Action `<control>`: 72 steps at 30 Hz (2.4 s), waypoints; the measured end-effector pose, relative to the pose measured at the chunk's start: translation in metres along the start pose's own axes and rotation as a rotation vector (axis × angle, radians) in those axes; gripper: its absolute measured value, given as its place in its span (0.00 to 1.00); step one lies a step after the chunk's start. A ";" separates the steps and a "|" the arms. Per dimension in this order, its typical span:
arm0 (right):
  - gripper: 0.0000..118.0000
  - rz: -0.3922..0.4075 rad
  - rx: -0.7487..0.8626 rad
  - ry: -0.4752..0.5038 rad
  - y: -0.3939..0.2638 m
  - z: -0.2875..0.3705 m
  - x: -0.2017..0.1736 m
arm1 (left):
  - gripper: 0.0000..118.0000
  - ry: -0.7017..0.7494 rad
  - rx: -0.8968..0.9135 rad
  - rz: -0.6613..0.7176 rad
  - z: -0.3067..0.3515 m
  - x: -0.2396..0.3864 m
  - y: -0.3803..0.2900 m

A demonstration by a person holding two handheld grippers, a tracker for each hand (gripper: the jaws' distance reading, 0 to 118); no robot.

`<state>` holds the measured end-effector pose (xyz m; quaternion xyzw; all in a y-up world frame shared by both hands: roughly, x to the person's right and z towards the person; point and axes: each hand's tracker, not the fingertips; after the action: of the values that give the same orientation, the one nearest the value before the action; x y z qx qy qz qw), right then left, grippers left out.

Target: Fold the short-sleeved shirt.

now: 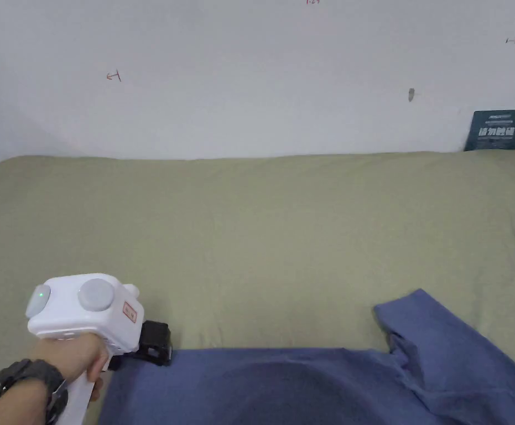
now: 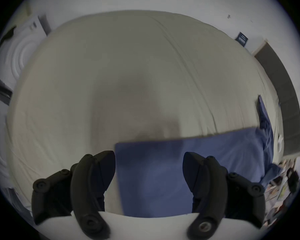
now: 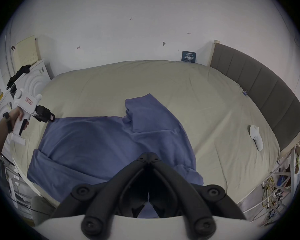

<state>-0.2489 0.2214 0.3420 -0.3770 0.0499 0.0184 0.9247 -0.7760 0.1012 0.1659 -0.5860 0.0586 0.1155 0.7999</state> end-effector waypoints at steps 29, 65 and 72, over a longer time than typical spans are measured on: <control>0.76 -0.042 -0.548 0.096 0.124 -0.258 0.091 | 0.02 0.009 0.088 -0.104 0.014 0.024 -0.035; 0.01 -0.028 -0.260 0.252 0.028 0.063 0.107 | 0.02 -0.151 0.262 -0.254 0.204 -0.028 -0.220; 0.01 -0.092 -0.392 0.180 -0.051 0.051 0.120 | 0.02 -0.140 0.136 -0.184 0.167 -0.051 -0.294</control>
<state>-0.1222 0.2202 0.4011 -0.5516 0.1107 -0.0483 0.8253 -0.7580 0.1693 0.5004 -0.5238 -0.0435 0.0781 0.8471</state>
